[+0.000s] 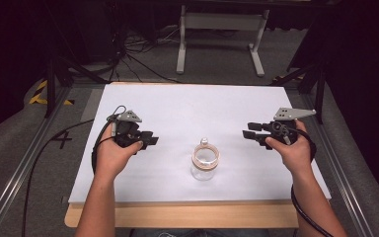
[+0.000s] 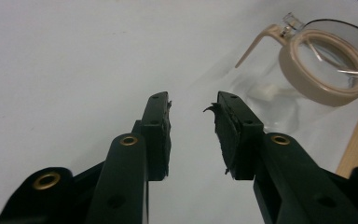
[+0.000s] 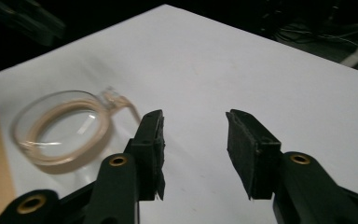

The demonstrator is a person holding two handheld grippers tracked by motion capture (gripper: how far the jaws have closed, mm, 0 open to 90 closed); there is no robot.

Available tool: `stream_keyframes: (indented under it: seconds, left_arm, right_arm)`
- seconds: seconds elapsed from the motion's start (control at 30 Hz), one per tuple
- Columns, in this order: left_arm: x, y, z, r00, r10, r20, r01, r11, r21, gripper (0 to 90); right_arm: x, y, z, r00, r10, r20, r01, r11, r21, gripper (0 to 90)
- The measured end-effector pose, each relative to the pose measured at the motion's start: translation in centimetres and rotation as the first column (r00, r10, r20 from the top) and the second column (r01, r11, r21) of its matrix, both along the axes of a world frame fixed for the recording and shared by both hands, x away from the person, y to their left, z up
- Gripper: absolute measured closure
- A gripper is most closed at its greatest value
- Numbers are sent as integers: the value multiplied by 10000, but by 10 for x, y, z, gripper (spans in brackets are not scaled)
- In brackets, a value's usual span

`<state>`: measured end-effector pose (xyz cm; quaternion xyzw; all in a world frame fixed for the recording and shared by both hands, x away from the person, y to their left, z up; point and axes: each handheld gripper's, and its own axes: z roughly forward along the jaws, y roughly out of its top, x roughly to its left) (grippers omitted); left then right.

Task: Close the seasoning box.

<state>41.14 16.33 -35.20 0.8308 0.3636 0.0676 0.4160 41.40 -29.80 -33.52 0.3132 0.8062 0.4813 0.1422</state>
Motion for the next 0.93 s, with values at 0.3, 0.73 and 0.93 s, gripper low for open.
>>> stream_keyframes:
  seconds: [0.3,0.73,0.93]
  left_arm:
    - [11,11,-16,9989,473,44,-474,9988,86,595]
    - [19,15,-28,9978,550,-356,-551,9985,-1,540]
    - [19,13,-28,9975,545,-460,-546,9985,-13,528]
  right_arm:
    - [25,-30,-36,9890,-1344,-625,1316,9902,-473,480]
    - [45,-48,-81,9629,-2126,-1665,1933,9732,-1248,453]
    - [44,-49,-81,9630,-2108,-1678,1932,9743,-1155,450]
